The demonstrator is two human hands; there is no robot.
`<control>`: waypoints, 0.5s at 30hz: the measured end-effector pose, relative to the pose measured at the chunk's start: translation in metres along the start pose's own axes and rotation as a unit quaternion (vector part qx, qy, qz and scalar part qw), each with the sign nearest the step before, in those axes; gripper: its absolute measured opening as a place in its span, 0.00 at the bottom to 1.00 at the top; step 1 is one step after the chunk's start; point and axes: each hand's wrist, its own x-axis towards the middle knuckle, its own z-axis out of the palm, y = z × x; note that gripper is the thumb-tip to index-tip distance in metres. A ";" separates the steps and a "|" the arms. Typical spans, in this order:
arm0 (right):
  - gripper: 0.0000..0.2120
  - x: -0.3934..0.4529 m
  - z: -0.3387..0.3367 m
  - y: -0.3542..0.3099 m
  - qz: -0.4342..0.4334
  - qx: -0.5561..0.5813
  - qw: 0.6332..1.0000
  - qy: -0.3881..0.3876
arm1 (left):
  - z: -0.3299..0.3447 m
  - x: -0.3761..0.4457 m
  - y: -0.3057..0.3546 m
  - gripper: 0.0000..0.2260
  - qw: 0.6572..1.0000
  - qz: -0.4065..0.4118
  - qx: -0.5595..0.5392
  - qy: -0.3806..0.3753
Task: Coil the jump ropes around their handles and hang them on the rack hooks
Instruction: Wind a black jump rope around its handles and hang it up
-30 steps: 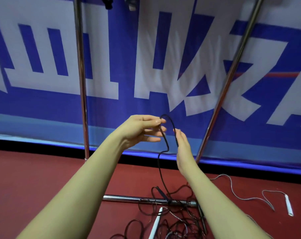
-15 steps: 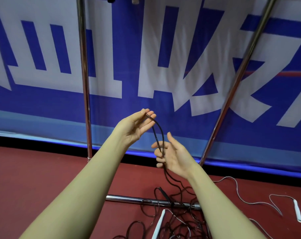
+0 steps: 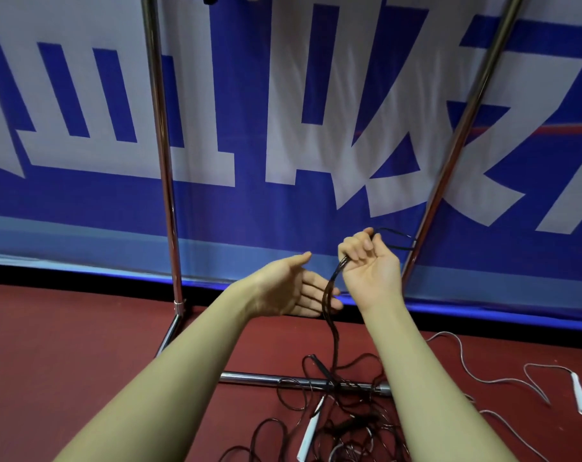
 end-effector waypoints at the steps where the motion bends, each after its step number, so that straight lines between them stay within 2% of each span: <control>1: 0.15 0.002 -0.002 -0.003 -0.010 0.004 1.000 0.008 | 0.000 -0.003 0.001 0.27 1.000 0.007 0.005 -0.001; 5: 0.16 0.010 -0.011 -0.008 -0.021 -0.013 0.999 0.027 | 0.002 -0.010 0.002 0.07 0.993 0.093 0.071 0.035; 8: 0.17 0.013 -0.022 -0.008 0.021 -0.127 0.991 0.028 | 0.005 -0.014 0.009 0.05 0.986 0.146 0.016 0.076; 11: 0.19 0.010 -0.034 -0.006 0.091 -0.316 0.944 0.005 | 0.006 -0.016 0.023 0.06 0.967 0.208 -0.095 0.114; 13: 0.21 0.008 -0.038 -0.004 0.108 -0.410 0.906 -0.014 | 0.004 -0.016 0.030 0.06 0.942 0.247 -0.173 0.146; 15: 0.24 0.006 -0.040 -0.003 0.135 -0.503 0.853 -0.034 | 0.001 -0.016 0.034 0.05 0.916 0.272 -0.241 0.172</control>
